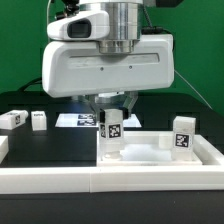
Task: Assemble square table
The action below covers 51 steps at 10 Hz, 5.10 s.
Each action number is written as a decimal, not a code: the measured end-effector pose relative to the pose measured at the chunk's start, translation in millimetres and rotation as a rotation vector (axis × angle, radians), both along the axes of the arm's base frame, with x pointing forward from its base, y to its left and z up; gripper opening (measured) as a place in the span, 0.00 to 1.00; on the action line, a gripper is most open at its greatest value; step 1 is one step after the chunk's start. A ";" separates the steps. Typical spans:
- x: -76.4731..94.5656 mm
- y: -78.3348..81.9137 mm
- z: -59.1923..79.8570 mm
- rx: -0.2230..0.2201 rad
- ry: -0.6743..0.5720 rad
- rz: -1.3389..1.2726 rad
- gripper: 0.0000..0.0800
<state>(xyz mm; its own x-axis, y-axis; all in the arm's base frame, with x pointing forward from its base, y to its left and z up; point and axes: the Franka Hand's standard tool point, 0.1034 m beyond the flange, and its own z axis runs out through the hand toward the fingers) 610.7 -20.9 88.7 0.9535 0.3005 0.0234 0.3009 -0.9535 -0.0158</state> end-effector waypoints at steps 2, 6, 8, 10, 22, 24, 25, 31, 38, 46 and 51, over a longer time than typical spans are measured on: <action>0.0 0.3 -0.2 0.003 0.003 -0.137 0.36; -0.2 1.8 -0.8 0.011 0.011 -0.436 0.36; -0.9 5.5 -1.0 0.023 0.024 -0.672 0.36; 0.2 5.0 -1.5 0.039 0.028 -0.851 0.36; 6.8 24.1 -1.4 0.072 0.025 -1.444 0.65; 6.9 27.0 -1.4 0.068 0.020 -1.284 0.78; 6.6 29.7 -1.7 0.065 0.015 -1.154 0.80; 6.4 31.1 -1.9 0.053 -0.003 -0.708 0.81; 5.4 29.4 -2.7 0.036 -0.024 -0.175 0.81; 5.6 26.4 -2.8 0.033 -0.027 -0.142 0.37; 6.7 24.9 -3.8 0.047 -0.022 -0.490 0.37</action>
Offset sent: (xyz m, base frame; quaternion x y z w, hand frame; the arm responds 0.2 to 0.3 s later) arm 0.0000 0.0000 0.0000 0.0000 0.0000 0.1938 0.9810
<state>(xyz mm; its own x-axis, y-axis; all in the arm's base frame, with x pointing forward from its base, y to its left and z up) 617.4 4.0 84.8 0.9816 -0.1847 0.0480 -0.1817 -0.9815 -0.0607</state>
